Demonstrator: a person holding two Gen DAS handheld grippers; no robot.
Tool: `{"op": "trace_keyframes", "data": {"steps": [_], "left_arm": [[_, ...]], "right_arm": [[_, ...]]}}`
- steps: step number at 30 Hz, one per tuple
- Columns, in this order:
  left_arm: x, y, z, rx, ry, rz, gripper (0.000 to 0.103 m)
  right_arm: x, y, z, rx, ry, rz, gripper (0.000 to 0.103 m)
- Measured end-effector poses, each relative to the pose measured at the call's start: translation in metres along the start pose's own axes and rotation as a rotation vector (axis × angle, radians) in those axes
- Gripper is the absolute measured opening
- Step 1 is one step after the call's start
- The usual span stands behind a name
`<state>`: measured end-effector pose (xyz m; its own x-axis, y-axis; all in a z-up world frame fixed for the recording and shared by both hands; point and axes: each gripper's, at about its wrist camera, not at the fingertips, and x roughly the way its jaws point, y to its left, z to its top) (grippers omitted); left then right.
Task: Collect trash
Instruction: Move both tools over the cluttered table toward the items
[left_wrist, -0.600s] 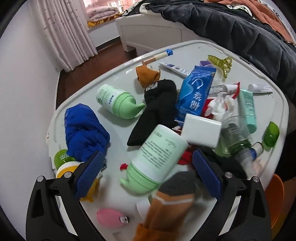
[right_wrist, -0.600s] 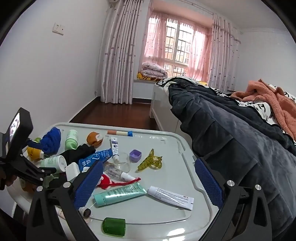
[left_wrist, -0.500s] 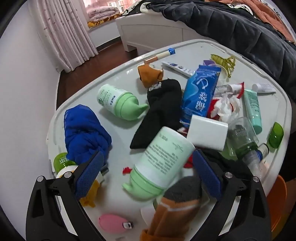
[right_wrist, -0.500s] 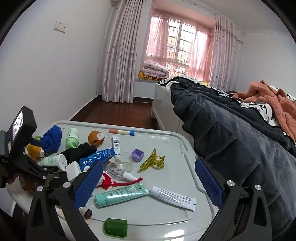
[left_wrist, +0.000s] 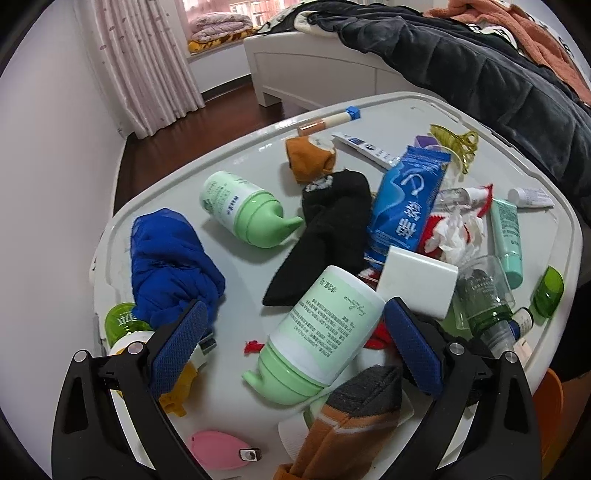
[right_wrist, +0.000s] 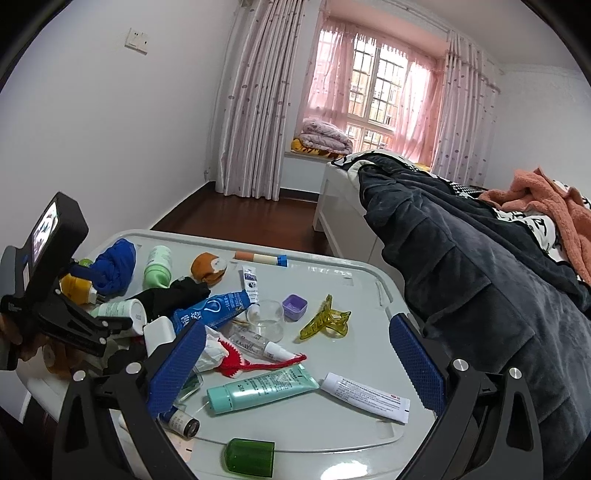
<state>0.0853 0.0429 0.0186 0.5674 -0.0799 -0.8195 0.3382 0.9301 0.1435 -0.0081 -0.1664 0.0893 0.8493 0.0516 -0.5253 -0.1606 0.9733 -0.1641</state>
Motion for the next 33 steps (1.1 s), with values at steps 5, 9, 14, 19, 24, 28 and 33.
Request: {"op": "trace_keyframes", "data": {"steps": [5,9,14,19,24,28,33], "left_arm": [[-0.001,0.007,0.003,-0.047,0.001,0.047,0.094],[-0.002,0.010,0.004,-0.066,-0.002,0.073,0.094],[-0.002,0.012,0.003,-0.077,-0.006,0.084,0.095],[-0.001,0.011,0.002,-0.075,-0.005,0.082,0.095],[0.001,0.009,0.000,-0.060,0.004,0.073,0.095],[0.019,0.001,-0.005,-0.002,0.061,0.031,0.093],[0.034,0.010,-0.004,-0.082,0.109,-0.097,0.058]], "right_arm": [[-0.001,-0.001,0.000,0.015,-0.024,0.000,0.098],[0.000,0.000,0.000,0.016,-0.014,0.004,0.098],[-0.001,-0.001,0.000,0.014,-0.042,0.001,0.098],[-0.001,-0.001,0.000,0.016,-0.030,0.005,0.098],[-0.002,0.000,0.000,0.013,-0.041,0.004,0.098],[-0.003,-0.001,0.000,0.017,-0.051,0.002,0.098],[-0.004,-0.002,0.001,0.007,-0.045,-0.006,0.098]]}}
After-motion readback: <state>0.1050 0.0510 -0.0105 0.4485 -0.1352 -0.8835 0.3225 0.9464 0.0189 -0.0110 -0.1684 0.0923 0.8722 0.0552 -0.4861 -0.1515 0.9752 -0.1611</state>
